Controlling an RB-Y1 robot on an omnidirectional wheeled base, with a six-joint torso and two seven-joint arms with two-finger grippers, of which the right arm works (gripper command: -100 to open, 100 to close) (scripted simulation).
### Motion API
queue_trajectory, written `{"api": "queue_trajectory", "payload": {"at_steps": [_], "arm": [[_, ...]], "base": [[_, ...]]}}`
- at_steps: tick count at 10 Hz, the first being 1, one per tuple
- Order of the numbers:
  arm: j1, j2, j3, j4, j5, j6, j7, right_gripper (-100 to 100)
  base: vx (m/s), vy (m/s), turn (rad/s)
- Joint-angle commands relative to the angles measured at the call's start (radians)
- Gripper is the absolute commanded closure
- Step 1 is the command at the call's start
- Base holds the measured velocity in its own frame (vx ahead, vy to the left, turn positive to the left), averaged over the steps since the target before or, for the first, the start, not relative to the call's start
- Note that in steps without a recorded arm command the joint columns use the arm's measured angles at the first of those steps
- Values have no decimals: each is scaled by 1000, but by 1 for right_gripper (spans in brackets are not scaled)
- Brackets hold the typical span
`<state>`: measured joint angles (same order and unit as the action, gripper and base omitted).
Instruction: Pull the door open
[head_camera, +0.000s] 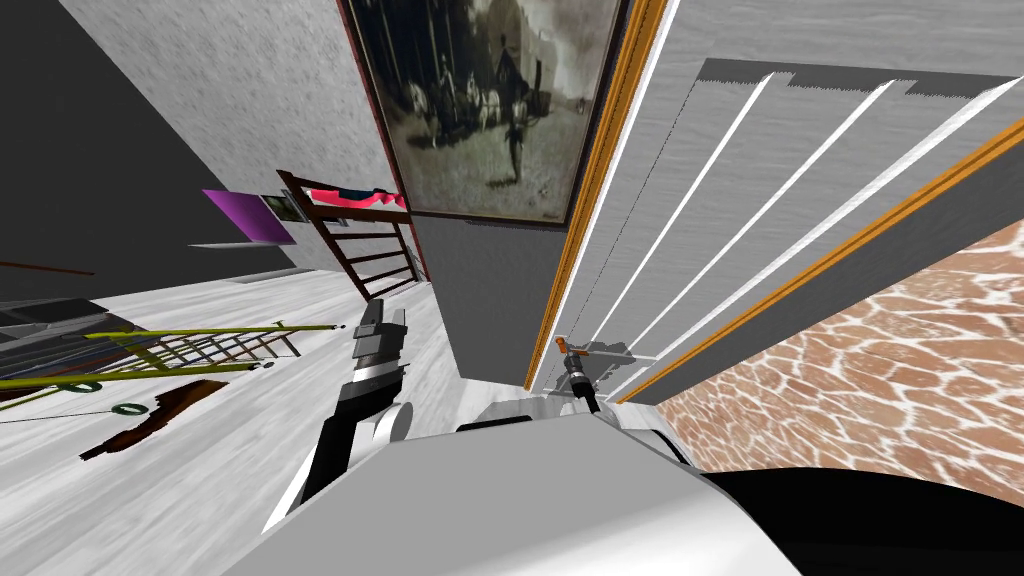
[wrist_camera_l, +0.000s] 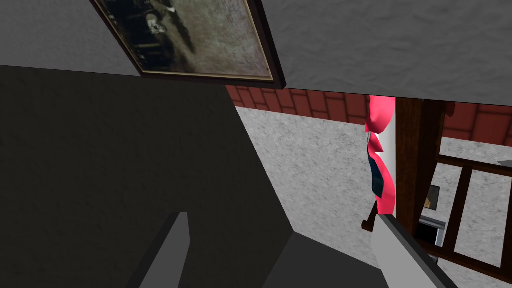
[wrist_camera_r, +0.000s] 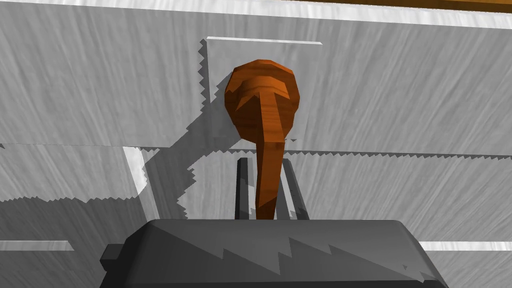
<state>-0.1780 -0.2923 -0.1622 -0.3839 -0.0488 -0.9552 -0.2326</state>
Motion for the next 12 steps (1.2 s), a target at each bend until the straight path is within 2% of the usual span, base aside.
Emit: {"api": "queue_trajectory", "payload": {"at_steps": [1, 2, 5, 6, 8, 9, 11, 12], "arm": [[-1, -1, 0, -1, 0, -1, 0, 100], [8, -11, 15, 0, 12, -13, -21, 100], [15, -21, 28, -1, 23, -25, -40, 100], [25, -35, 49, -1, 39, -43, -68, 100], [30, -43, 59, -1, 47, -52, -82, 100], [40, -56, 77, -2, 61, -68, -108, 100], [48, -68, 93, -2, 74, -82, -130, 100], [47, -62, 88, -9, 69, -71, -121, 100]], "base": [[0, 0, 0], [-98, -33, 131], [-194, -57, 84], [-184, -36, 126], [-193, -52, 109], [-203, -60, 132], [-244, -86, 115], [-112, -42, 34]]}}
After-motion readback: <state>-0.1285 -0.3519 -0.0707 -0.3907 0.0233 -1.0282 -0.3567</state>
